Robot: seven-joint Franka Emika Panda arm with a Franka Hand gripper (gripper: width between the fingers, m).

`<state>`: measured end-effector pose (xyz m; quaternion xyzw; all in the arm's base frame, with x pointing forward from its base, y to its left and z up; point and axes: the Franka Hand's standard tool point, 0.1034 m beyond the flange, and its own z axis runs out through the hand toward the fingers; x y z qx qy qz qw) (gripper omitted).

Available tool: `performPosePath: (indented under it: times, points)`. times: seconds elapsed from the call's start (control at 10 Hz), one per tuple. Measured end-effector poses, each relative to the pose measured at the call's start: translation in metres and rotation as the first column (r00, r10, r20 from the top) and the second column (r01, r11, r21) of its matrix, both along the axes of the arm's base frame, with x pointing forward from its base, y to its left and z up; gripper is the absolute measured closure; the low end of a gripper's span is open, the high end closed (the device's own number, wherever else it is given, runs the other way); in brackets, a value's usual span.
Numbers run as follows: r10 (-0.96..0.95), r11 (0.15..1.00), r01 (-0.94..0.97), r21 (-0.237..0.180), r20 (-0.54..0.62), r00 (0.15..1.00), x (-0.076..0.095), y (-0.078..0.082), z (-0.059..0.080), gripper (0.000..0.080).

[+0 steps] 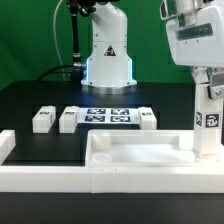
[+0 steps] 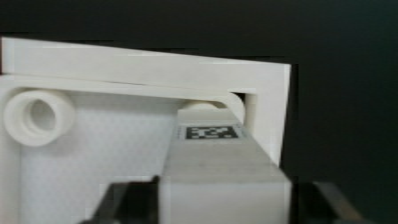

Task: Assemble desk

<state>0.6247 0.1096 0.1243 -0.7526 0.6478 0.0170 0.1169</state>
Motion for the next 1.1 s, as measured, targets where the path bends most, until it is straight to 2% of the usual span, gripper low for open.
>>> performPosePath:
  times: [0.1,0.2,0.3,0.7,0.8,0.9,1.1]
  points:
    - [0.054,0.999,-0.054,-0.002,-0.014,0.998,0.0,0.001,0.0,0.0299]
    - [0.131,0.991,-0.131,-0.001,-0.02,0.991,0.004,0.004,0.002,0.0198]
    - [0.274,0.962,-0.274,-0.017,0.011,0.962,0.008,0.004,0.002,0.0165]
    - [0.54,0.841,-0.537,-0.065,0.058,0.84,0.008,0.004,0.002,0.0151]
    - [0.653,0.756,-0.645,-0.109,0.052,0.756,0.007,0.003,0.001,0.0151]
    - [0.715,0.696,-0.705,-0.136,0.049,0.697,0.008,0.004,0.002,0.0151]
    - [0.856,0.513,-0.836,-0.195,0.035,0.516,0.01,0.004,0.004,0.0151]
